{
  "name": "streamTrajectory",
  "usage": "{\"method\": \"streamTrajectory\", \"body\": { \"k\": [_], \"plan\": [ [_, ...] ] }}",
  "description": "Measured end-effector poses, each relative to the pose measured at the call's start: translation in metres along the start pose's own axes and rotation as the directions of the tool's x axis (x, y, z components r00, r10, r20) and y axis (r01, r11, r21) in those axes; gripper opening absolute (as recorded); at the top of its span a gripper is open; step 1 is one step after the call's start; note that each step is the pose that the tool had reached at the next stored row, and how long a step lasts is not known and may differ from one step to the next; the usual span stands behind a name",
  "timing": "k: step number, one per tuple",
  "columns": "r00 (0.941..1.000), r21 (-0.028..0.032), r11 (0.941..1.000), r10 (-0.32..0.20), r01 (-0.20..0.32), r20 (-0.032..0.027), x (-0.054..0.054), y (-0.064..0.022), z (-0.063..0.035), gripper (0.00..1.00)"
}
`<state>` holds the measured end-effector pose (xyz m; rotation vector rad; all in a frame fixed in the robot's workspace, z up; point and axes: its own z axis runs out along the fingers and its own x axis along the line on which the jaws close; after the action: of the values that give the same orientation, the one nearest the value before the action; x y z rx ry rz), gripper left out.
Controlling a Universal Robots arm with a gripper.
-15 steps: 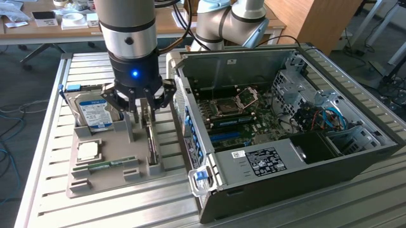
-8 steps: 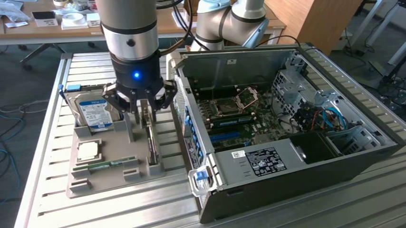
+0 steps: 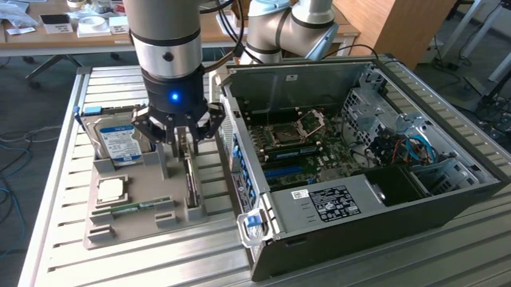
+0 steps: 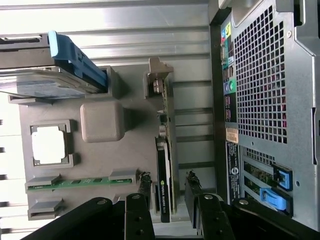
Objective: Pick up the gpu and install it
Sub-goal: 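Pick up the gpu and move the gpu toward the slot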
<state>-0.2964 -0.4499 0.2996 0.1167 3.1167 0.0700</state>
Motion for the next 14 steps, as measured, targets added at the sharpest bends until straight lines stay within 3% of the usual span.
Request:
{"method": "streamTrajectory", "body": {
  "k": [14],
  "plan": [
    [1.0000,0.0001,1.0000,0.000,0.000,-0.0003,0.000,-0.0042,0.0238,0.41]
  ]
}}
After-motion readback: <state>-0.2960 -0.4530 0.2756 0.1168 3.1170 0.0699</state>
